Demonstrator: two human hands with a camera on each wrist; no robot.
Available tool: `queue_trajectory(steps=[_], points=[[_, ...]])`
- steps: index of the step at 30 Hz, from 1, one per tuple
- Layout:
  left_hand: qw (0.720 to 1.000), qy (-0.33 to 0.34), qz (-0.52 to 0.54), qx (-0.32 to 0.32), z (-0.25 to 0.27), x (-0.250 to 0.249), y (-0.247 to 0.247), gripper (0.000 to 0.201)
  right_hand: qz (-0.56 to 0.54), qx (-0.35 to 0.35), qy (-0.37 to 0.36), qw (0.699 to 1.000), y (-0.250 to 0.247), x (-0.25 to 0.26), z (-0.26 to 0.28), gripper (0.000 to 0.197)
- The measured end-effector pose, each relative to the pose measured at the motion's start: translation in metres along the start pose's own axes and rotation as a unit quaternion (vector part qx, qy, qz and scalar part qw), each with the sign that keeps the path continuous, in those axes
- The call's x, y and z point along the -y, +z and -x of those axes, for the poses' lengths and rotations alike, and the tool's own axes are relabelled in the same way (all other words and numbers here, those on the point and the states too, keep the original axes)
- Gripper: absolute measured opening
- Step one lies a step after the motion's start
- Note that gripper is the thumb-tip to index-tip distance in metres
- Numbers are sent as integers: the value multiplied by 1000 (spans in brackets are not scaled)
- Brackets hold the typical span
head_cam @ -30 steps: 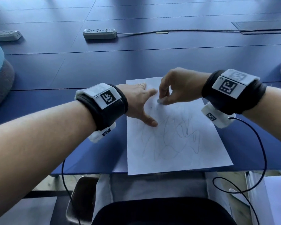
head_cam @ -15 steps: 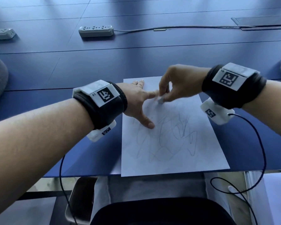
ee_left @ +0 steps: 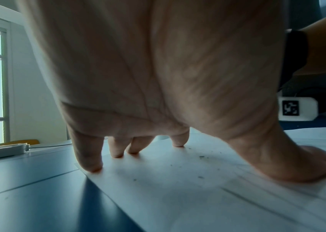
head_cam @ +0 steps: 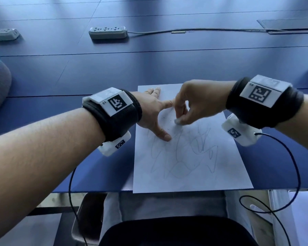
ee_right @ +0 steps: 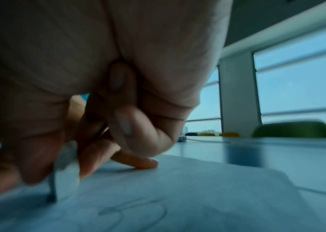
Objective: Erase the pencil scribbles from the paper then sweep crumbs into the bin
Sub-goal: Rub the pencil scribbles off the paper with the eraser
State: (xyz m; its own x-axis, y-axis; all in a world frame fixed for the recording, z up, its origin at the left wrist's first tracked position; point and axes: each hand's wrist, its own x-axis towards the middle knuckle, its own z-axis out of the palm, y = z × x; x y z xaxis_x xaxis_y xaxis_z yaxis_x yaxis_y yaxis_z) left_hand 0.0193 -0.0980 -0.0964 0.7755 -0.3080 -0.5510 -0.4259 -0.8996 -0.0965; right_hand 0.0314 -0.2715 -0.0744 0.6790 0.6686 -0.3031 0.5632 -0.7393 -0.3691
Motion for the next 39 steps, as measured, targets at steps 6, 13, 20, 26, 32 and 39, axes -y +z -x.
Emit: queue_trajectory(steps=[6, 13, 20, 26, 32, 39], points=[[1000, -1, 1, 3, 1, -1, -1, 124, 54, -62, 19, 996, -7, -5, -3, 16], [1000, -1, 0, 8, 0, -1, -1, 126, 24, -38, 29, 999, -10, -8, 1, 10], [1000, -2, 1, 9, 1, -2, -1, 124, 14, 8, 26, 1000, -7, -8, 1, 13], [1000, -3, 6, 7, 1, -1, -1, 125, 20, -13, 8, 1000, 3, -5, 2, 14], [1000, -3, 19, 5, 0, -2, -1, 125, 6, -50, 46, 998, -6, -18, 3, 14], [999, 18, 38, -30, -3, -6, -2, 117, -28, -18, 71, 997, -10, -24, 15, 14]])
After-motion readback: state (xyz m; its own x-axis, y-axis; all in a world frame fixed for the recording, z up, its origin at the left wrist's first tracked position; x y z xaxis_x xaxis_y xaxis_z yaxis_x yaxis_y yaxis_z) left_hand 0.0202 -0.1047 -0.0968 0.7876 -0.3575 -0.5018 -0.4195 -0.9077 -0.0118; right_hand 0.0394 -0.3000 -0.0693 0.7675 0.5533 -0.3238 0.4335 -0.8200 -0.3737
